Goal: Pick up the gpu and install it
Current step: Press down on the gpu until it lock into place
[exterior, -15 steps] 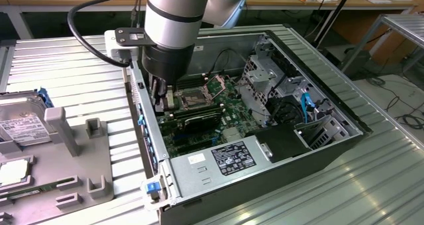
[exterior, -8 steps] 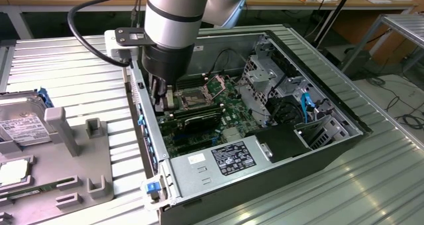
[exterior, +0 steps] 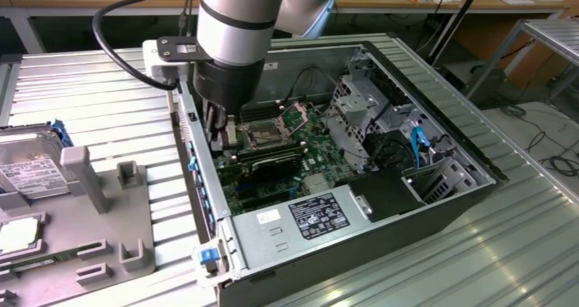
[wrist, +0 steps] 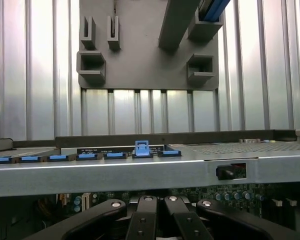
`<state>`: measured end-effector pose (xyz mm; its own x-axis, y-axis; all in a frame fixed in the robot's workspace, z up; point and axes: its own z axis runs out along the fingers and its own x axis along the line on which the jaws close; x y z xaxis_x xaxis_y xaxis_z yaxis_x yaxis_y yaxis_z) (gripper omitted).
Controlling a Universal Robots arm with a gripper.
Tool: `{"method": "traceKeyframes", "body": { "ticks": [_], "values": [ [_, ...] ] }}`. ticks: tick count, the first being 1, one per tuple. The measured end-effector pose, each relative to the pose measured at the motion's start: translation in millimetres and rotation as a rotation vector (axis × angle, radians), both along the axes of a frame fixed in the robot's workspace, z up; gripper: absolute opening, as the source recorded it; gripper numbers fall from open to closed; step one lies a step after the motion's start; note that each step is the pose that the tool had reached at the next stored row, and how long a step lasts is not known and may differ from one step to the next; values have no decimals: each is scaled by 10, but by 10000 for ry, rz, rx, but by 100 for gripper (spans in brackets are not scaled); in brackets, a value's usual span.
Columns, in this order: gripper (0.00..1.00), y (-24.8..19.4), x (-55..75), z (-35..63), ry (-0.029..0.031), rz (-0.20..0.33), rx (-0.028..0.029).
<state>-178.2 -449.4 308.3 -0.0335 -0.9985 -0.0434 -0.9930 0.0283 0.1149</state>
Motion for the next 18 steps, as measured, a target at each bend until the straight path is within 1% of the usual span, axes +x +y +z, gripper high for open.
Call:
{"method": "traceKeyframes", "body": {
  "ticks": [3,5,6,7,8,11,13,16,18],
  "values": [
    [11,6,0,-4,-8,0,64],
    [11,7,6,-6,-6,-2,79],
    [11,8,32,-9,-12,-2,92],
    [11,7,89,-15,-18,0,98],
    [11,7,129,-7,-8,0,84],
    [11,-2,218,-9,-10,-1,87],
    [11,-10,250,-15,-10,0,87],
    [11,-25,289,-53,-13,-1,81],
    [11,-56,393,-99,-23,0,81]
  ]
}}
